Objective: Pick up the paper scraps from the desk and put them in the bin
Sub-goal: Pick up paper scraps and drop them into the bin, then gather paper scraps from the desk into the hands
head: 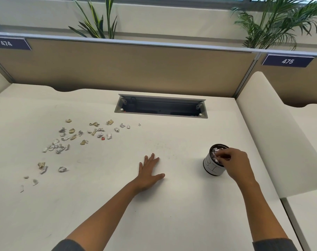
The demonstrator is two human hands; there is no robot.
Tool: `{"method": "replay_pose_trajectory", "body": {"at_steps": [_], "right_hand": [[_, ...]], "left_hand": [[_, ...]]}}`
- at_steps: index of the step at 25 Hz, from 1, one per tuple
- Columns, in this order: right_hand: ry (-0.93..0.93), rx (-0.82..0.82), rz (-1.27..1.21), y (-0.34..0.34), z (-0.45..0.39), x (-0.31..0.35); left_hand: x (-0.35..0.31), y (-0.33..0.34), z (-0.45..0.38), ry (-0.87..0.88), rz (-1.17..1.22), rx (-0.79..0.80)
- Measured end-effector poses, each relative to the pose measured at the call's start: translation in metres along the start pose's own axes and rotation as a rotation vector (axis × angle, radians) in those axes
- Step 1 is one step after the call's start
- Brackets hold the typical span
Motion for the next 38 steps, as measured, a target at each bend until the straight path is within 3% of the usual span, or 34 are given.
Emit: {"method": "replay_pose_trajectory", "body": {"at_steps": [3,6,9,14,16,19,22,24,28,33,36,38], "right_hand": [[-0.034,-0.066,0.155,0.003,-0.002,0.004],[-0.024,0.008,0.268,0.008,-0.007,0.006],[0.002,0.013,0.197,0.003,-0.007,0.011],[-0.144,-0.202,0.031,0.013,0.005,0.035],[-0.209,-0.208,-0.041,0.031,0.009,0.048],[-0.264,-0.159,-0.093,0.073,0.012,0.069],[-0.263,-0.032,-0.096,0.123,0.016,0.081],[-0.254,0.071,-0.089,0.153,0.022,0.084],[-0.259,0.187,-0.082,0.196,0.033,0.088],[-0.204,0.246,-0.086,0.217,0.041,0.08],[-0.166,0.263,-0.072,0.223,0.04,0.076],[-0.154,0.276,-0.069,0.227,0.036,0.077]], "left_hand": [[0.002,-0.009,0.005,0.017,0.091,0.051],[0.008,-0.016,0.011,0.037,0.111,0.081],[0.016,-0.023,0.015,0.043,0.15,0.118],[0.044,-0.038,0.026,0.036,0.16,0.112],[0.055,-0.049,0.03,0.032,0.121,0.054],[0.08,-0.08,0.031,0.008,0.042,-0.172],[0.114,-0.121,0.025,-0.153,-0.013,-0.427],[0.133,-0.147,0.015,-0.252,-0.055,-0.499],[0.16,-0.19,-0.018,-0.371,-0.15,-0.39],[0.162,-0.206,-0.053,-0.19,-0.394,-0.281],[0.163,-0.194,-0.062,-0.18,-0.506,-0.16],[0.162,-0.187,-0.061,-0.175,-0.547,-0.18]]}}
Point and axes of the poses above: each hand's wrist, its own z-axis away from the middle knuckle, its own y-axis out of the palm, x = y × z, the point moved 3 cm from there along -z, towards the middle knuckle, and after that the axes turned 13 degrees about -z, right-handed, at the moved point
